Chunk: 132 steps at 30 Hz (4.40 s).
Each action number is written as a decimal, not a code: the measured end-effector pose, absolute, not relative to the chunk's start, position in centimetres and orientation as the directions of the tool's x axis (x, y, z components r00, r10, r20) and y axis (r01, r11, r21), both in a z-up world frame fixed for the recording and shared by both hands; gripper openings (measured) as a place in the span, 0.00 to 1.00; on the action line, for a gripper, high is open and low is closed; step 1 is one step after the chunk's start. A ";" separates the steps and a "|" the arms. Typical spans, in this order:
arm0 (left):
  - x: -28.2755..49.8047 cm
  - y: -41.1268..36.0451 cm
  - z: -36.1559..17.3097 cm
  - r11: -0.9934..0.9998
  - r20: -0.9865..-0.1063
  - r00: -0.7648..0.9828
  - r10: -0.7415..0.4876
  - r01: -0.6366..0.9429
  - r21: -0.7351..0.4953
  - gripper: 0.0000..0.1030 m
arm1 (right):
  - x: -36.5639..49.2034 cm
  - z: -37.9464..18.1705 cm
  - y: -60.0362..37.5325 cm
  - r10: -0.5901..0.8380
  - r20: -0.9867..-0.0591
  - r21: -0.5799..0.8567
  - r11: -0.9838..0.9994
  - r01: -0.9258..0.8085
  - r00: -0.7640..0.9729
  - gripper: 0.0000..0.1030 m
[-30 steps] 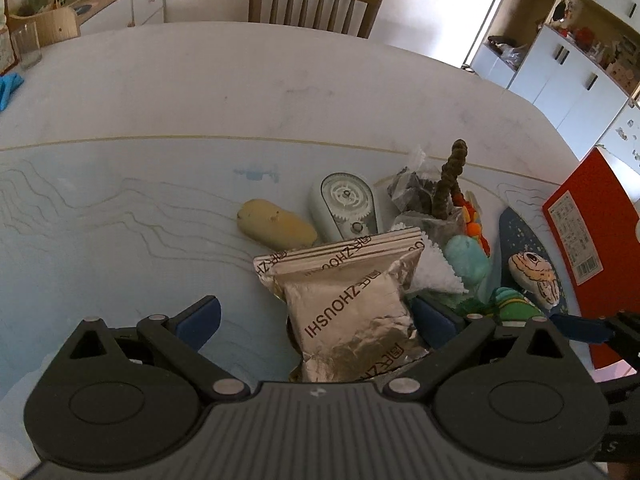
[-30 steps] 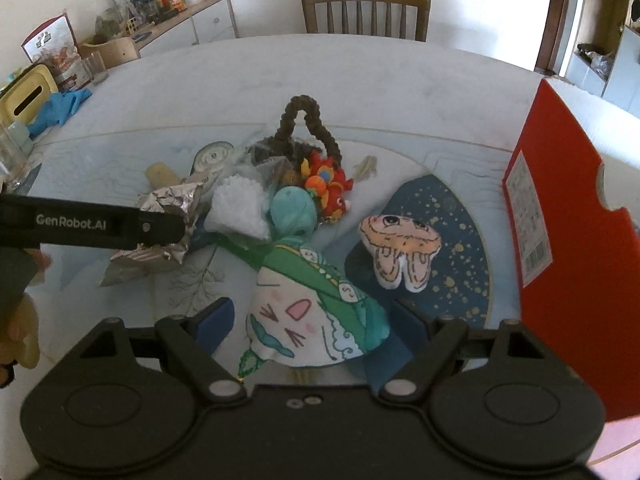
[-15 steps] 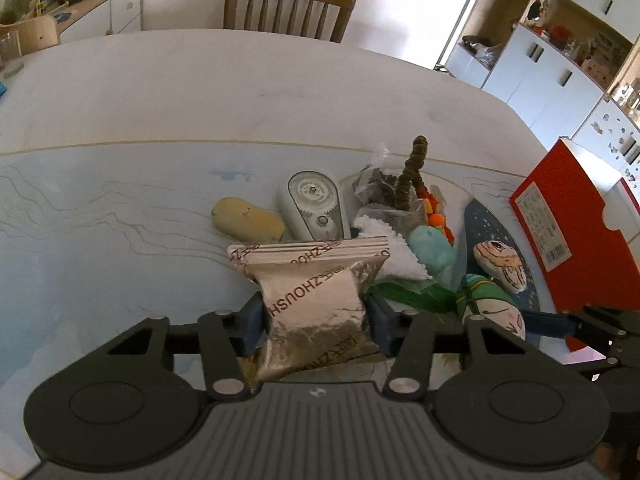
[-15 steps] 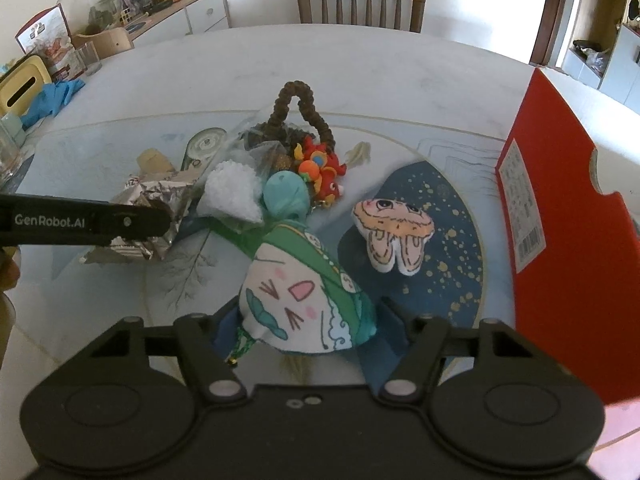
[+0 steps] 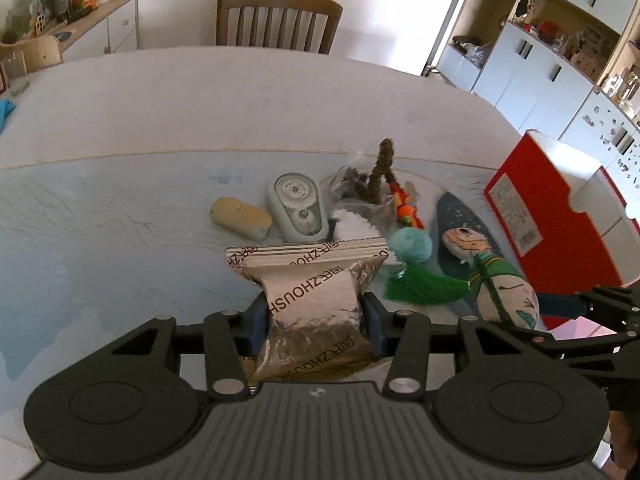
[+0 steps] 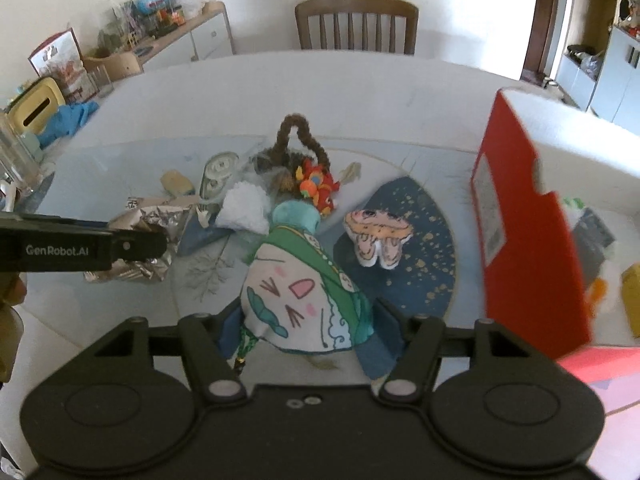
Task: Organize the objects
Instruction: 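Grasp the foil snack bag with the left gripper while the right gripper grasps the green plush, then carry the foil bag and green plush into the red box and release both, then withdraw both grippers from the red box back toward the mat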
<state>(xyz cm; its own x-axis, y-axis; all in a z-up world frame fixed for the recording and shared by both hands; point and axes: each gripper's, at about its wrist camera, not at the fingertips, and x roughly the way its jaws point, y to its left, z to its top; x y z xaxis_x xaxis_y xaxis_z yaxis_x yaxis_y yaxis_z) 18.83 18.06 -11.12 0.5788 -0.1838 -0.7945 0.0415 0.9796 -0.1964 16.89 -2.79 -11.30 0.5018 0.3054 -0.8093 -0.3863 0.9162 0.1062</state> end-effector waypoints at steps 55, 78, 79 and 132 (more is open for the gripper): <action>20.3 -11.7 -1.9 0.922 -0.747 0.588 -0.309 0.379 -0.083 0.46 | 21.1 -1.5 -29.3 0.223 -0.704 0.067 0.966 -0.250 0.674 0.64; 24.4 -21.0 -8.4 0.886 -0.842 0.458 -0.283 0.461 -0.047 0.46 | 29.4 -7.6 -30.4 0.216 -0.775 0.016 0.946 -0.323 0.594 0.64; 24.6 -21.1 -8.7 0.886 -0.847 0.452 -0.278 0.461 -0.044 0.46 | 29.8 -8.0 -30.4 0.207 -0.783 0.010 0.947 -0.321 0.586 0.64; 20.3 -14.7 -3.5 0.926 -0.719 0.609 -0.336 0.351 -0.136 0.48 | 22.9 -3.5 -28.8 0.300 -0.713 0.085 0.934 -0.346 0.634 0.70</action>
<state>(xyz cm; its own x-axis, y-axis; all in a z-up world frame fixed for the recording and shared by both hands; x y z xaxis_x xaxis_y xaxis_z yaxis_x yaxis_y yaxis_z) 20.30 -14.70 -3.47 0.6086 -0.3362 -0.7187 0.3513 0.9263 -0.1358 22.86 -28.80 -3.51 0.6338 0.3000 -0.7130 -0.3463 0.9342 0.0853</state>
